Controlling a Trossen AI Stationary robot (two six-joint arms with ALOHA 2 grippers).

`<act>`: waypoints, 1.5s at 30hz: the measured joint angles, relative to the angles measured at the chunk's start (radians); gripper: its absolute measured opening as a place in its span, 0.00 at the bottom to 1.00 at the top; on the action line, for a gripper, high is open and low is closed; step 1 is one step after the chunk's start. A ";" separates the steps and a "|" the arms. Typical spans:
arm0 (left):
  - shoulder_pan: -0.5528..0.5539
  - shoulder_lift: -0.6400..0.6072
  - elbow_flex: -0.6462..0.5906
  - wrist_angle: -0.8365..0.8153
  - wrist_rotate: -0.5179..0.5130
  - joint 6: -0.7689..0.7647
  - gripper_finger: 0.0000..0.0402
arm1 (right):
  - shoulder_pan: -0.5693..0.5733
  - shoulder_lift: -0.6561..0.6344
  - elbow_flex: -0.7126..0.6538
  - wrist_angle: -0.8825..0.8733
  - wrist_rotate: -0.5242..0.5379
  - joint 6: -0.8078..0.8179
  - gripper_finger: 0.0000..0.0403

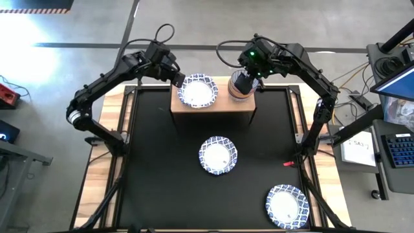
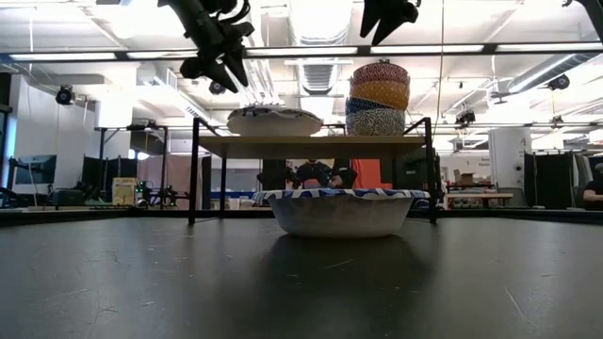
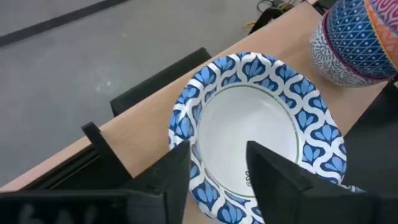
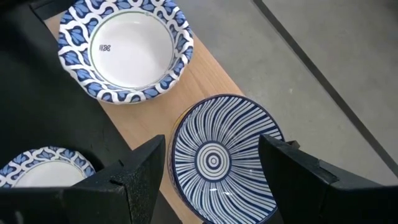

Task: Place and stack bowls onto a shelf
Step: Stack the white and blue bowl on top of the white and blue bowl on the shelf

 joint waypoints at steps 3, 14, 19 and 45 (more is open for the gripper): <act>0.001 -0.002 0.019 -0.009 0.012 0.000 0.39 | 0.000 0.000 0.000 -0.005 0.000 0.000 0.61; -0.164 -0.013 0.016 -0.079 0.115 0.037 0.42 | 0.070 0.000 -0.001 -0.052 -0.020 -0.003 0.61; -0.325 -0.029 0.016 -0.065 0.031 0.053 0.41 | 0.163 -0.001 -0.002 -0.086 -0.024 -0.004 0.61; -0.888 0.002 -0.274 0.078 -0.225 -0.022 0.41 | 0.802 -0.032 -0.327 -0.085 0.006 0.500 0.61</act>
